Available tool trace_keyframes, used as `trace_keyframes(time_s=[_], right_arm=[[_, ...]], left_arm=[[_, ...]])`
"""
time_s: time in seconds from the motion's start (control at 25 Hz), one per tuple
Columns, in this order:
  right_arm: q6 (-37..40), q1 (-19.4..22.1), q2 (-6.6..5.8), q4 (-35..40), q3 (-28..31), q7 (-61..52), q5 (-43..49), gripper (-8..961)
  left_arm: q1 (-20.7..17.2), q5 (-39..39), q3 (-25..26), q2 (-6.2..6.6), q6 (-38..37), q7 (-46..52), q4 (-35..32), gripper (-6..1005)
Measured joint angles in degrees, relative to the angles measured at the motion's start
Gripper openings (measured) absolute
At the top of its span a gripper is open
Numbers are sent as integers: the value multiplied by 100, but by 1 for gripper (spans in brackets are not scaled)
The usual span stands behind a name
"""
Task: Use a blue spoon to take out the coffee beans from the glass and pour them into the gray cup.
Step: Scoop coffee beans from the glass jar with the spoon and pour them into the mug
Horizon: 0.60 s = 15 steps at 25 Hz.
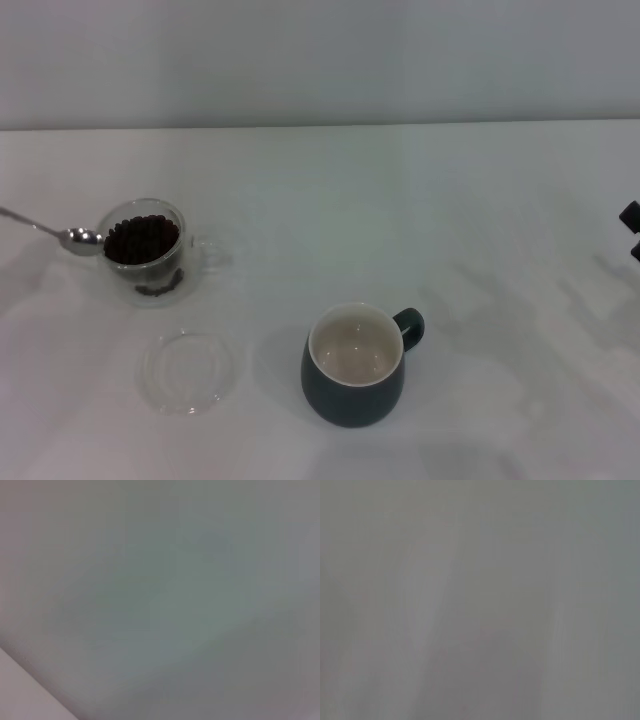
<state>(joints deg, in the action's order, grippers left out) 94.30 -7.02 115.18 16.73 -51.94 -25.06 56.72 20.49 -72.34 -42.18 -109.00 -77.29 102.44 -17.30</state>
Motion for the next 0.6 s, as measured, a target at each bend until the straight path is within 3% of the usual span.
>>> trace_keyframes(time_s=[0.32, 0.6], right_arm=[[274, -15, 13, -305, -69, 2, 5, 617], [394, -53, 20, -476, -87, 2, 6, 617]], left_arm=[[619, -774, -7, 124, 647, 424, -408, 135], [1021, -1266, -11, 150, 981, 504, -411, 135]])
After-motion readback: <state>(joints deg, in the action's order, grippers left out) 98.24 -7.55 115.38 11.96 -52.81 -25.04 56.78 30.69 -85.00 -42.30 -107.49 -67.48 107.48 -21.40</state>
